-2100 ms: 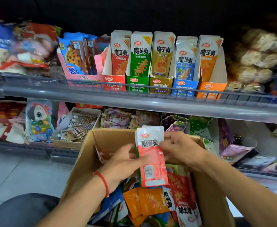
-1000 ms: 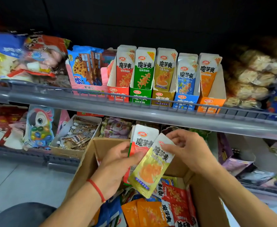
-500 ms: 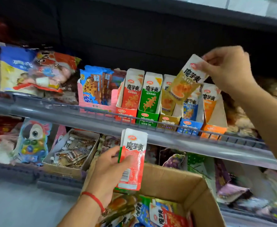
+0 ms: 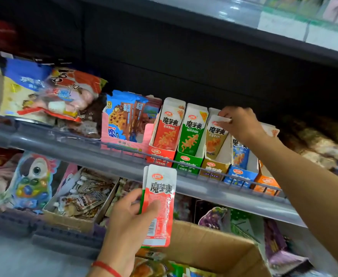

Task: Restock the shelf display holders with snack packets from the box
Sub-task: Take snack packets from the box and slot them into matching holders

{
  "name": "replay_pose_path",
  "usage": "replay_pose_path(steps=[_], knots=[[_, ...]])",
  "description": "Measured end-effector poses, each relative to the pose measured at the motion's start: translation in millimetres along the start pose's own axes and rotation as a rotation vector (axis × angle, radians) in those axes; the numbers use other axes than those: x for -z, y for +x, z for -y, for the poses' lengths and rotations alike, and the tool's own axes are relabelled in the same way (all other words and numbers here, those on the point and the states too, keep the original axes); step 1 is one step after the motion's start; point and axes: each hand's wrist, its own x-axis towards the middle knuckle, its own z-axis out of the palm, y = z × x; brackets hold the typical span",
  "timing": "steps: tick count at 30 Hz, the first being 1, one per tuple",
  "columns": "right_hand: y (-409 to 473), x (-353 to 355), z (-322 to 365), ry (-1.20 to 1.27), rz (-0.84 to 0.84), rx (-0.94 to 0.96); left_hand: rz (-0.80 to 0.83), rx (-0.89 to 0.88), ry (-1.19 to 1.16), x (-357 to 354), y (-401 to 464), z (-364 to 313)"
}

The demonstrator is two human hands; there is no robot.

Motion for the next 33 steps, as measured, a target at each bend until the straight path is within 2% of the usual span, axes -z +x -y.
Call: replay_pose_path(steps=[6,15,20,23,24,26,29,31,33], knots=[[11.1,-10.1,-5.8,-0.144,-0.065,0.150,0.029,0.023,0.011,-1.2,1.1,-1.0],[17.1,-22.9,-19.6,-0.451,-0.218,0.154,0.029,0.030,0.078,-2.4,3.0,0.1],[9.8,-22.7,-14.0,-0.391,-0.235,0.137,0.026,0.038,0.070,-2.9,2.2,1.9],[-14.7,-11.3,7.4,-0.109,-0.301,0.167,0.016,0.032,0.042,-3.7,-0.1,2.0],[-29.9,-8.3,18.6,0.026,-0.277,0.195,0.012,0.021,0.044,-4.0,-0.9,2.3],[-70.0,-3.1,45.2,0.244,-0.100,0.235,0.013,-0.006,0.043,-4.8,-4.2,1.0],[-129.3,-3.7,74.0,0.308,0.213,0.268,-0.005,-0.034,0.042,-6.1,-9.8,1.4],[-152.3,-9.8,83.4,0.341,0.341,0.173,-0.049,-0.108,0.111,-7.2,-12.1,4.4],[-165.1,-15.3,93.0,0.575,0.528,-0.052,-0.119,-0.245,0.278,-9.4,-13.2,9.3]])
